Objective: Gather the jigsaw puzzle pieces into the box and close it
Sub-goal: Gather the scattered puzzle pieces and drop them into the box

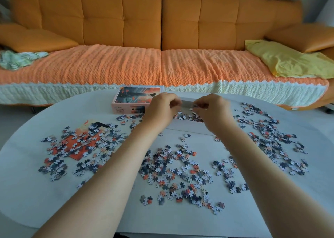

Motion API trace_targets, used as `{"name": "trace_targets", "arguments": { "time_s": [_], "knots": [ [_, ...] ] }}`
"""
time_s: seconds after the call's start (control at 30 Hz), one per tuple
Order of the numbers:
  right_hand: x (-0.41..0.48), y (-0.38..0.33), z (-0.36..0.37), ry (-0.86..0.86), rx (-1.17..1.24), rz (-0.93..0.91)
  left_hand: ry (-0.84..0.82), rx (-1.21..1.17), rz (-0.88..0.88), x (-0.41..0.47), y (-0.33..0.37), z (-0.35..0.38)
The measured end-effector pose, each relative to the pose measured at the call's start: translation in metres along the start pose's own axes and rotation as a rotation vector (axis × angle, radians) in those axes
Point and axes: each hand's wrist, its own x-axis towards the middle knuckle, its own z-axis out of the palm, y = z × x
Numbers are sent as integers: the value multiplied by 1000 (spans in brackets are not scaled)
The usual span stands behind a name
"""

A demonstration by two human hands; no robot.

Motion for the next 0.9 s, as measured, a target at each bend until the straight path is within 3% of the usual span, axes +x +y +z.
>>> {"name": "trace_targets", "arguments": {
  "time_s": [0.13,0.2,0.37,0.53,0.67,0.77,0.9],
  "knots": [
    [0,13,12,-173,-121,-8,-114,283,79,-2,-14,15],
    [-1,13,12,-182,-143,-48,-163,396,102,-5,-18,17],
    [-5,18,13,-253,-289,-107,-141,325,127,-13,-13,9],
    [-6,18,10,-80,-152,-122,-3,262,183,-39,-9,-7],
    [-16,2,4,-15,-79,-306,-118,245,113,-60,-18,-14],
    [-30,-7,1,-162,-76,-371,-262,329,14,-69,-24,-15],
    [-52,-7,13,-466,-234,-284,-387,391,-100,-76,-23,-13]
  ]
}}
